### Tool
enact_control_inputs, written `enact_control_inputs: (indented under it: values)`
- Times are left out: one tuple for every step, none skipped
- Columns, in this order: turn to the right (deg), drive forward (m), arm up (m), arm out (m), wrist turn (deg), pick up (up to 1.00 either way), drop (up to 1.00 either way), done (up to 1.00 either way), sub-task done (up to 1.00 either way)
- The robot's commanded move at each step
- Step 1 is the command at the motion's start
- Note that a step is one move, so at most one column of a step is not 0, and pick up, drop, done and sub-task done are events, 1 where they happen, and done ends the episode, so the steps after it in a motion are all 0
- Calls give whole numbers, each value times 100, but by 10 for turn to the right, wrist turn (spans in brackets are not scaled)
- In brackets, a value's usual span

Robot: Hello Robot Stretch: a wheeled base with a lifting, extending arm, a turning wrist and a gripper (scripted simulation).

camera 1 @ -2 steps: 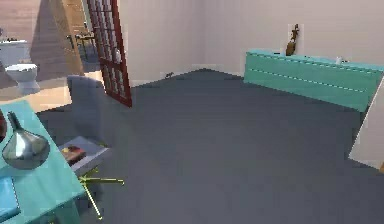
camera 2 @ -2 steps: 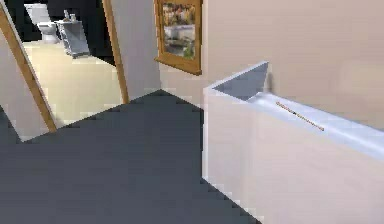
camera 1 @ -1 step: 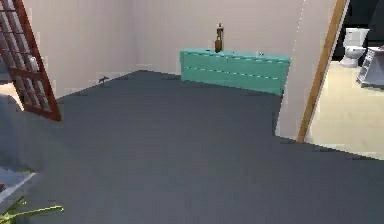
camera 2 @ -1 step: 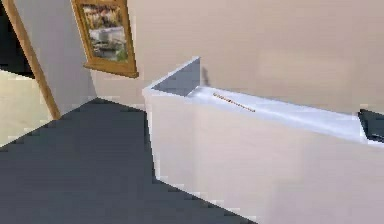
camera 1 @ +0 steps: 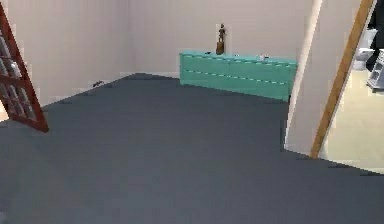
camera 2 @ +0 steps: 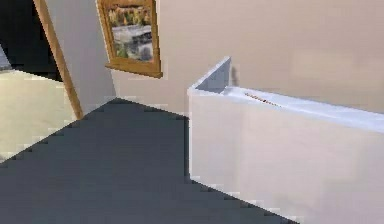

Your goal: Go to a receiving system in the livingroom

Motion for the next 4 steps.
enact_control_inputs:
  values:
    - [-210, 0, 0, 0, 0, 0, 0, 0, 0]
    - [0, 100, 0, 0, 0, 0, 0, 0, 0]
    - [-120, 0, 0, 0, 0, 0, 0, 0, 0]
    - [0, 25, 0, 0, 0, 0, 0, 0, 0]
